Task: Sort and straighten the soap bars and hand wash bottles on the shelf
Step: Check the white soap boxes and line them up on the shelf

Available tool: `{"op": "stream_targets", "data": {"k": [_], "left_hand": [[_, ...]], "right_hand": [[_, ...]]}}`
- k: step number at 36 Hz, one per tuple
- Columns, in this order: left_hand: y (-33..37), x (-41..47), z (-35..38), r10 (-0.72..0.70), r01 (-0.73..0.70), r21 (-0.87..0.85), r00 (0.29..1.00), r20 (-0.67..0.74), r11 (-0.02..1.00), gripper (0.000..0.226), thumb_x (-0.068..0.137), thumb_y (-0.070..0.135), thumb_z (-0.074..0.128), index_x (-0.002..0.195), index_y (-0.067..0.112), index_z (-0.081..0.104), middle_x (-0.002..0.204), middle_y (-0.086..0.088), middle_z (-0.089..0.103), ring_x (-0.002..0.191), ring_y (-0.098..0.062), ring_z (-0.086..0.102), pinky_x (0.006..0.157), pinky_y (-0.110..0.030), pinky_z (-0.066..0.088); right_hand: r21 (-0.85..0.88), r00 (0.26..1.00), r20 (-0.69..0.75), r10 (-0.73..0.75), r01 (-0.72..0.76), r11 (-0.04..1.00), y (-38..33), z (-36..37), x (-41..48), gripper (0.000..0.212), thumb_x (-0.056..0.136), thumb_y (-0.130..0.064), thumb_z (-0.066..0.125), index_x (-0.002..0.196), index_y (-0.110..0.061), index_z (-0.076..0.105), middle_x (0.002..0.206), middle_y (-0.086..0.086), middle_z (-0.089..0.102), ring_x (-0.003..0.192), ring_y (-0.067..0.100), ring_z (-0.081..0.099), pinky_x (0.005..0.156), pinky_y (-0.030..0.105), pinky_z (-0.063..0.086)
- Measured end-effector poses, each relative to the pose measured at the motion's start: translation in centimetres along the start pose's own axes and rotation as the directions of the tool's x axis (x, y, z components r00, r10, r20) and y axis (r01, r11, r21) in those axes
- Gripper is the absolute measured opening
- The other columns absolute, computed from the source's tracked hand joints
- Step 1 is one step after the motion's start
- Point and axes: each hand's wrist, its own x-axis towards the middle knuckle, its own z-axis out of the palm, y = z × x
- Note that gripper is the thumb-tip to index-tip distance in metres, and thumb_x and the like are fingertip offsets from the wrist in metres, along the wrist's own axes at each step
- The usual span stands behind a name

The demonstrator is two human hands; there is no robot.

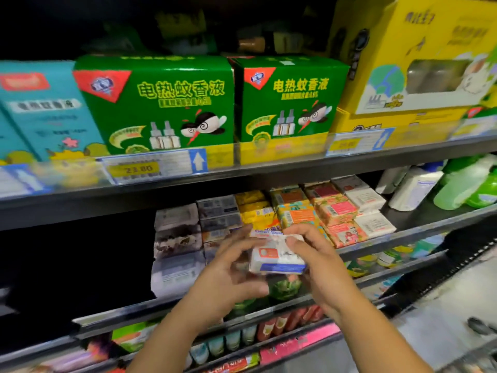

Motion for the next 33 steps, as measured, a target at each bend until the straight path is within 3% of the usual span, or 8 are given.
{"op": "stream_targets", "data": {"k": [5,7,11,16,19,23,26,33], "left_hand": [[-0.1,-1.3,-1.5,0.153,-0.13,0.379,0.988,-0.033,0.916,0.044,0.085,0.025,0.079,0.115,0.05,0.061,0.139,0.037,0.04,0.132,0.008,0.042,0.1,-0.018,0.046],[-0.4,-1.8,-1.8,0.109,-0.072,0.285,0.987,-0.115,0.956,0.038,0.087,0.027,0.076,0.116,0.045,0.06,0.125,0.027,0.059,0.117,0.001,0.058,0.095,-0.025,0.051],[0.6,-2.5,-1.5,-0.028,0.003,-0.104,0.97,-0.241,0.995,0.033,0.084,0.029,0.064,0.115,0.021,0.06,0.103,0.011,0.073,0.095,-0.013,0.069,0.074,-0.027,0.057],[2.4,-3.0,-0.2,-0.151,0.032,-0.31,0.917,-0.369,0.95,0.031,0.08,0.033,0.063,0.109,0.024,0.063,0.099,0.004,0.069,0.069,-0.026,0.071,0.046,-0.038,0.057],[2.4,-3.4,-0.7,-0.117,0.024,-0.307,0.951,-0.287,0.951,0.038,0.081,0.031,0.079,0.116,0.031,0.064,0.115,0.009,0.065,0.069,-0.026,0.067,0.054,-0.037,0.058],[1.5,-3.9,-2.5,0.004,-0.011,-0.105,0.998,-0.062,0.994,0.063,0.06,0.015,0.091,0.114,0.041,0.069,0.131,0.024,0.049,0.121,-0.009,0.059,0.086,-0.031,0.057],[1.1,-3.8,-3.0,0.046,-0.02,0.126,0.978,-0.202,0.992,0.062,0.074,0.005,0.085,0.105,0.054,0.063,0.131,0.004,0.053,0.117,-0.011,0.06,0.089,-0.026,0.054],[1.6,-4.5,-2.5,0.003,-0.043,-0.109,0.94,-0.342,0.993,0.042,0.079,0.027,0.08,0.117,0.025,0.061,0.115,0.007,0.07,0.109,-0.011,0.066,0.083,-0.024,0.055]], "right_hand": [[0.167,0.965,0.238,0.11,-0.152,0.974,0.1,1.0,-1.2,0.041,0.079,-0.027,0.08,0.115,-0.012,0.067,0.097,0.013,0.071,0.068,0.022,0.067,0.054,0.027,0.055],[0.131,0.94,0.321,0.116,-0.165,0.978,0.3,1.0,-1.4,0.066,0.068,-0.022,0.091,0.127,-0.016,0.063,0.108,0.015,0.071,0.075,0.024,0.069,0.064,0.03,0.059],[-0.282,0.959,0.275,0.073,0.008,0.959,-0.2,1.8,-1.4,0.046,0.08,-0.02,0.083,0.123,-0.02,0.066,0.114,0.0,0.073,0.095,0.015,0.07,0.076,0.025,0.054],[-0.183,0.975,0.212,0.066,-0.027,0.983,-1.0,3.5,-1.2,0.03,0.09,-0.015,0.068,0.12,-0.013,0.063,0.106,0.004,0.073,0.09,0.02,0.072,0.066,0.028,0.056],[-0.084,0.983,0.17,0.065,-0.051,0.995,-1.3,4.0,-1.0,0.028,0.096,-0.009,0.063,0.118,-0.026,0.062,0.104,0.002,0.071,0.08,0.022,0.07,0.052,0.032,0.054],[0.094,0.978,0.188,0.096,-0.115,0.989,-1.1,4.2,-0.8,0.021,0.088,-0.012,0.071,0.108,-0.016,0.064,0.103,0.013,0.069,0.074,0.024,0.069,0.049,0.028,0.055],[0.157,0.931,0.347,0.116,-0.179,0.971,-0.6,3.7,-1.0,0.052,0.072,-0.004,0.084,0.119,-0.008,0.062,0.116,0.021,0.068,0.092,0.034,0.072,0.064,0.03,0.061],[-0.275,0.935,0.352,0.05,0.052,0.96,-1.1,4.0,-1.5,0.04,0.087,-0.005,0.075,0.123,-0.019,0.064,0.114,-0.001,0.075,0.1,0.014,0.071,0.08,0.025,0.056]]}}
